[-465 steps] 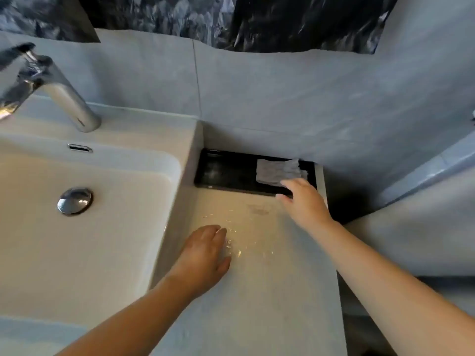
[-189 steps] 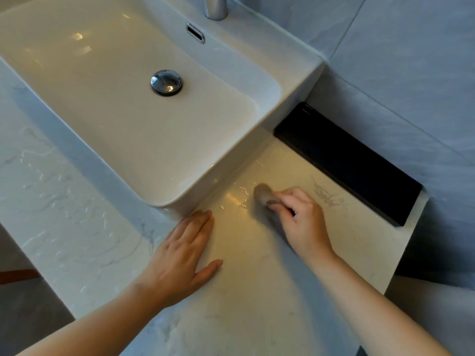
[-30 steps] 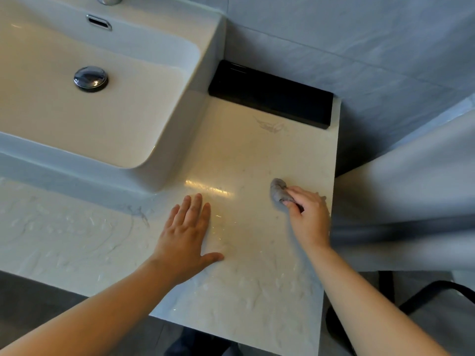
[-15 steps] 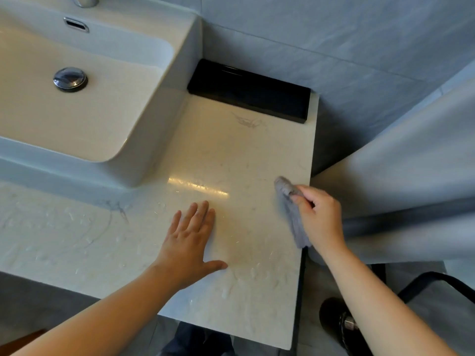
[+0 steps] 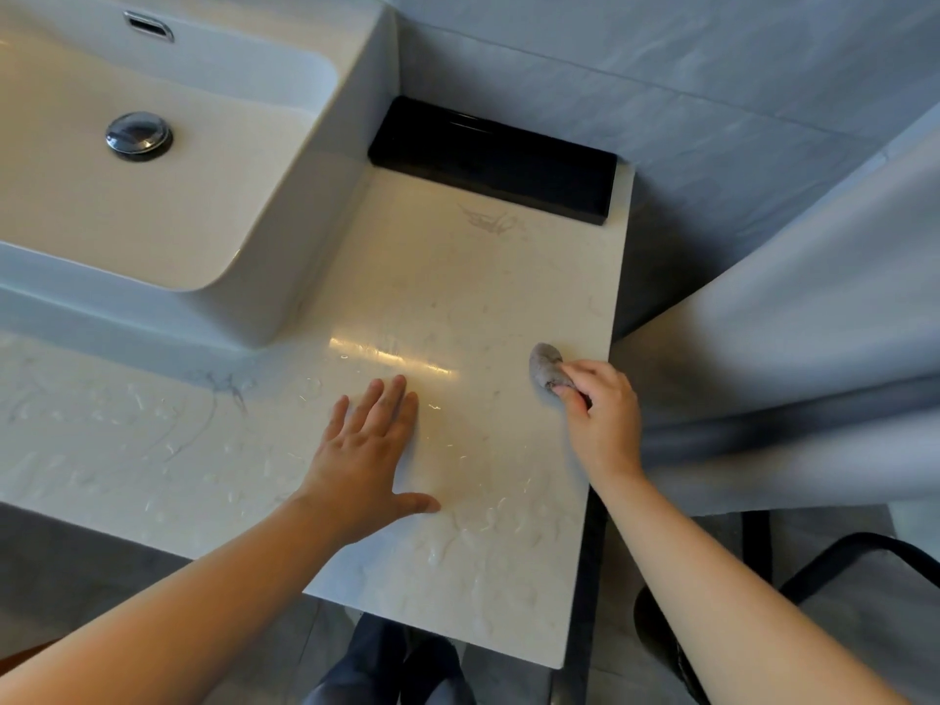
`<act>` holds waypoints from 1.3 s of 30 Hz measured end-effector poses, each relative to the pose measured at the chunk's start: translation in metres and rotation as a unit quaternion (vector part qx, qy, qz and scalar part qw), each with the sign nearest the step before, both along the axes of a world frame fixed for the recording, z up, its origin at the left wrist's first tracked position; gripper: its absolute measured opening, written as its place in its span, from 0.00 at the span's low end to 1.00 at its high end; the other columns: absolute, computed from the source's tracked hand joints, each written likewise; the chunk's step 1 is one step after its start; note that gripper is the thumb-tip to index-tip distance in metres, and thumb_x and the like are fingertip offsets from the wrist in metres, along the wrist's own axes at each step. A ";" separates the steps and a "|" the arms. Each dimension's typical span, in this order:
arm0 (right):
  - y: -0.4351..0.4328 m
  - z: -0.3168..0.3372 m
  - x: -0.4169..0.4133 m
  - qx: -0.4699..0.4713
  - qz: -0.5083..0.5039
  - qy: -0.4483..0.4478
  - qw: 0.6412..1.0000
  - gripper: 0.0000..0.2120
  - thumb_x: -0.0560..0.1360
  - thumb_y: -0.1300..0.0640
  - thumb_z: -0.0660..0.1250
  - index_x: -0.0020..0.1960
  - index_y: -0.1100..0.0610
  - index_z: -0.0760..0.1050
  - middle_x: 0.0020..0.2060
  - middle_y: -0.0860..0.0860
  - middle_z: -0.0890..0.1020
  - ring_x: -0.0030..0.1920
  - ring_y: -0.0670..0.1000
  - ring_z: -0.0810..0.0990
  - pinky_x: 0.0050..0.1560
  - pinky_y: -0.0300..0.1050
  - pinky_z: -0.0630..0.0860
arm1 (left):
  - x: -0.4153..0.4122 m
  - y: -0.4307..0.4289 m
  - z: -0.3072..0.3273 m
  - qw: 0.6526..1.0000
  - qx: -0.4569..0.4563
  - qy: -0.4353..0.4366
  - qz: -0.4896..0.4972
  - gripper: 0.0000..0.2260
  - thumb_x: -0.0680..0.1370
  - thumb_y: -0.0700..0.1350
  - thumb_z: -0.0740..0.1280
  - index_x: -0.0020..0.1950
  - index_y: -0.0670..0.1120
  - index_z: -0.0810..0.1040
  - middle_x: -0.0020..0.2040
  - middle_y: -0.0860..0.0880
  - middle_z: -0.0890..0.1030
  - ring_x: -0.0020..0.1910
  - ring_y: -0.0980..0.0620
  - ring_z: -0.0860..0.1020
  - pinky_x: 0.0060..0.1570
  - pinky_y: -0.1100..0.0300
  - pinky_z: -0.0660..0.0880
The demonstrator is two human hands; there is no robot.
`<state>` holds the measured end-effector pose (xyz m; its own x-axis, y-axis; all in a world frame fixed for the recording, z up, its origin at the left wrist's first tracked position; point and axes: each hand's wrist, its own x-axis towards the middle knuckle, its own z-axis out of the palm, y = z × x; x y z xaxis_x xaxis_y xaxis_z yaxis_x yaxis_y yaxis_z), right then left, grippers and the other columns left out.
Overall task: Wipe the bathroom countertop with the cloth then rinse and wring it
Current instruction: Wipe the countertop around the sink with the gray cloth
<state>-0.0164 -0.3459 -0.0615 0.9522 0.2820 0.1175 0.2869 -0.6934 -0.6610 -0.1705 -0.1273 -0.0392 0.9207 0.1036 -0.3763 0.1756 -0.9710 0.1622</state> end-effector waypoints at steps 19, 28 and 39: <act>-0.025 0.027 -0.079 0.046 0.073 0.080 0.993 0.05 0.75 0.58 0.67 0.46 0.55 0.82 0.41 0.43 0.77 0.46 0.47 0.76 0.44 0.38 0.72 | -0.066 -0.020 0.003 0.994 -0.036 -0.072 0.078 0.46 0.68 0.74 0.44 0.78 0.45 0.48 0.78 0.50 0.48 0.77 0.51 0.45 0.73 0.53 0.42; 0.002 0.010 -0.021 -0.008 0.017 0.030 0.999 0.11 0.75 0.59 0.67 0.57 0.57 0.81 0.51 0.50 0.80 0.53 0.52 0.75 0.57 0.50 0.73 | -0.079 -0.004 -0.005 0.994 -0.003 -0.059 0.086 0.45 0.69 0.74 0.43 0.77 0.45 0.47 0.78 0.49 0.47 0.77 0.48 0.45 0.73 0.49 0.44; 0.002 -0.005 -0.112 -0.004 0.058 -0.010 0.998 0.14 0.71 0.62 0.71 0.56 0.53 0.81 0.46 0.46 0.79 0.46 0.50 0.75 0.47 0.45 0.73 | -0.082 0.008 -0.007 0.995 -0.018 -0.072 0.063 0.43 0.71 0.73 0.49 0.77 0.46 0.54 0.78 0.50 0.51 0.77 0.47 0.51 0.73 0.49 0.47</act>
<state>-0.1287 -0.3444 -0.0662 0.9110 0.3903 0.1333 0.3778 -0.6599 -0.6495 -0.2530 -0.1191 -0.0463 0.9460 0.2099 -0.2473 0.2674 -0.9360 0.2288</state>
